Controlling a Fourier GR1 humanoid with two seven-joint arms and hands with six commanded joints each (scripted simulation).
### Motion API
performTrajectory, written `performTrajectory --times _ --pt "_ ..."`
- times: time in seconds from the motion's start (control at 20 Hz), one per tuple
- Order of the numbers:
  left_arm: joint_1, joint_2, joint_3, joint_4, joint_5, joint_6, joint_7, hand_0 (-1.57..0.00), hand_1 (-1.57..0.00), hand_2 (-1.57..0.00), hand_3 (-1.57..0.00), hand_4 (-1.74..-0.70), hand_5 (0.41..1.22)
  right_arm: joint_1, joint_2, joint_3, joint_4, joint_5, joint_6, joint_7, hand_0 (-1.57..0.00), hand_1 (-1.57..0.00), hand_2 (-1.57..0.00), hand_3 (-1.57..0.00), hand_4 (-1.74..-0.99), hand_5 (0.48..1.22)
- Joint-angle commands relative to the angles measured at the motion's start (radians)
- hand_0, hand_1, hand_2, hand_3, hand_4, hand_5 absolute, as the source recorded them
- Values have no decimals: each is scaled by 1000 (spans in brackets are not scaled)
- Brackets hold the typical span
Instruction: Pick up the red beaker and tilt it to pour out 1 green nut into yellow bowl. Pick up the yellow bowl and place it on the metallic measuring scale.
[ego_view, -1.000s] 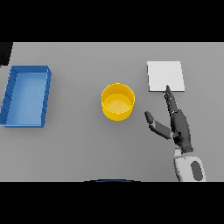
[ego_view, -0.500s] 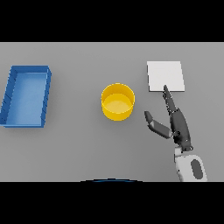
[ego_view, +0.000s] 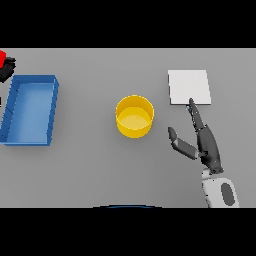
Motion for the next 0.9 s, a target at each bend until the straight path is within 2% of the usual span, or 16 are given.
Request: performTrajectory --times 0.0,0.1,0.2,0.25,0.3,0.35,0.4,0.45,0.55,0.7,0.85 --pt "40 -3 -1 -64 13 4 21 -1571 -1571 -1571 -1571 -1741 1151 9 5 6 3 -2 5 -7 1 1 1 1 -1174 676" --pt "116 -22 -7 -155 28 21 70 -1571 -1571 -1571 -1571 -1741 1050 10 -1 0 -5 -8 7 -16 1 1 1 1 -1167 675" --pt "165 -26 -8 -228 40 21 133 -1571 -1571 -1571 -1571 -1741 925 7 3 -1 -6 -9 4 6 1 1 1 1 -1157 671" --pt "185 -25 -12 -266 44 14 166 -1571 -1571 -1571 -1571 -1655 868 0 5 1 -8 -8 2 15 1 1 1 1 -1155 669" --pt "201 -21 -14 -307 55 -7 184 -1571 -1571 -1526 -1525 -1521 818 1 12 3 1 -13 6 8 1 1 1 1 -1155 670" --pt "214 -14 -25 -338 72 -55 164 -1469 -1344 -1276 -1318 -1369 774 -5 9 2 -6 -15 9 17 1 1 1 1 -1153 670" --pt "231 -5 -24 -376 98 -97 162 -1175 -1075 -1021 -1055 -1232 737 -3 12 5 -4 -9 4 8 1 1 1 1 -1151 670" --pt "255 -6 -18 -402 137 -139 153 -940 -860 -817 -843 -1126 705 5 10 5 -3 -8 5 1 1 1 1 1 -1149 670" --pt "271 22 -14 -438 172 -206 188 -601 -550 -522 -539 -976 664 7 12 0 8 -13 3 -7 1 1 1 1 -1153 670" --pt "265 45 -55 -424 131 -245 211 -307 -281 -267 -276 -843 632 7 12 -1 5 -8 -5 -4 1 1 1 1 -1155 670" --pt "261 44 -79 -403 92 -234 209 -157 -143 -136 -141 -801 627 4 7 6 5 18 -16 -4 1 1 1 1 -1158 665"
